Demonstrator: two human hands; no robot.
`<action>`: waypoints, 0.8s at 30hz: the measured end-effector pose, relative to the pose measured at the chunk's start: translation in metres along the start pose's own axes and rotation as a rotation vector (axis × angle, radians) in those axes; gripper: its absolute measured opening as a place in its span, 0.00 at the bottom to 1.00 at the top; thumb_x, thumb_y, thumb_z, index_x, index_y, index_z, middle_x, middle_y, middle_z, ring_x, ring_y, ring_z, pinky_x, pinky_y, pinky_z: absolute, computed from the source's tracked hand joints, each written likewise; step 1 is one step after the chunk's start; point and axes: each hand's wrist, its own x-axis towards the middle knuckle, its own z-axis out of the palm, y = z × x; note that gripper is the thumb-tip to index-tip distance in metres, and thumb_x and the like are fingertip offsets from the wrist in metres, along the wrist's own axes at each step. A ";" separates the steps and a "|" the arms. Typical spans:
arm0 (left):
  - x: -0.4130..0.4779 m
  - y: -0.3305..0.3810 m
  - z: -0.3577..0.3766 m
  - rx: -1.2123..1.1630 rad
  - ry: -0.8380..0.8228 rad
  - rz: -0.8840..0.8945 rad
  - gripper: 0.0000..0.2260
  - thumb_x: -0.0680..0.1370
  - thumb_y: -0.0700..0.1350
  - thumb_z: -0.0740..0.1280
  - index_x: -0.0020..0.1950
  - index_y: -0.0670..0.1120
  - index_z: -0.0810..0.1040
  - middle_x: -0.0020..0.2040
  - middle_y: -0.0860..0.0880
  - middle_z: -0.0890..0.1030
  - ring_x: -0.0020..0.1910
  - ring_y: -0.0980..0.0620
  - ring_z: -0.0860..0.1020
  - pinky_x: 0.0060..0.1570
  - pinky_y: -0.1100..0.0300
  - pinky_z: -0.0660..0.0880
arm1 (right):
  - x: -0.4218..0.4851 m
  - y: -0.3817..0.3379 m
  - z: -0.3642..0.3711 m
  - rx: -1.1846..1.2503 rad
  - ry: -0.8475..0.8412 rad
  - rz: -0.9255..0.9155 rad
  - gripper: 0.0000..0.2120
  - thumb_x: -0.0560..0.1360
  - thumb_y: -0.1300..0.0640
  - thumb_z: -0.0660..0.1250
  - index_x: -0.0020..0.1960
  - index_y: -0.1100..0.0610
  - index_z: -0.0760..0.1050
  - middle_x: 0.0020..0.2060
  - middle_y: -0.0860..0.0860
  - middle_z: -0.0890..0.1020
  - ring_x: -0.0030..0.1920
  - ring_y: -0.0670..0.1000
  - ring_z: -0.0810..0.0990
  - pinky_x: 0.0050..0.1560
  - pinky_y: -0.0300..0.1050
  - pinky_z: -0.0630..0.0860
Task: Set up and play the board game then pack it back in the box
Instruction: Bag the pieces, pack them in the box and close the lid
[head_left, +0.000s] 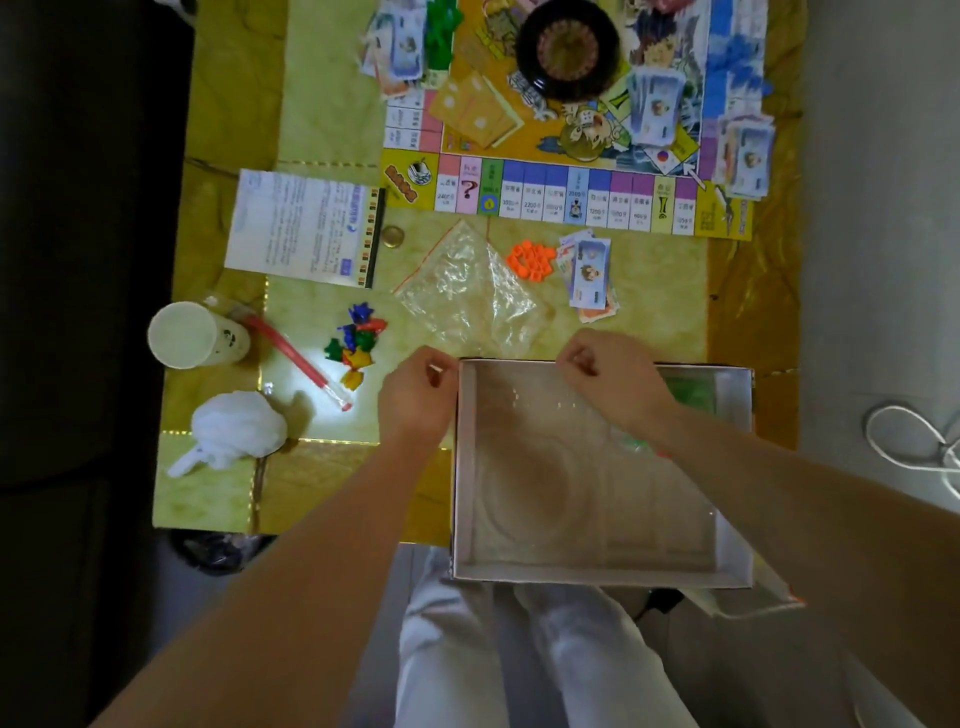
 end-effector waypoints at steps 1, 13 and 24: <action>0.005 -0.006 -0.011 0.029 0.021 -0.026 0.06 0.77 0.42 0.65 0.53 0.46 0.78 0.42 0.49 0.78 0.40 0.50 0.76 0.35 0.62 0.67 | 0.007 -0.015 0.008 0.025 -0.022 -0.013 0.04 0.75 0.61 0.64 0.47 0.56 0.78 0.31 0.44 0.74 0.34 0.47 0.74 0.38 0.42 0.70; 0.065 -0.068 -0.057 0.244 -0.013 -0.135 0.31 0.69 0.33 0.71 0.67 0.43 0.61 0.63 0.41 0.66 0.51 0.39 0.77 0.40 0.55 0.70 | 0.103 -0.098 0.096 -0.192 -0.107 0.030 0.19 0.71 0.54 0.66 0.58 0.46 0.63 0.55 0.50 0.71 0.52 0.55 0.76 0.51 0.55 0.77; 0.091 -0.069 -0.060 0.125 0.014 0.065 0.39 0.68 0.37 0.75 0.74 0.52 0.60 0.61 0.44 0.63 0.44 0.53 0.69 0.48 0.63 0.71 | 0.121 -0.112 0.100 -0.185 -0.013 -0.114 0.31 0.73 0.63 0.62 0.73 0.47 0.59 0.51 0.52 0.71 0.44 0.52 0.74 0.39 0.48 0.73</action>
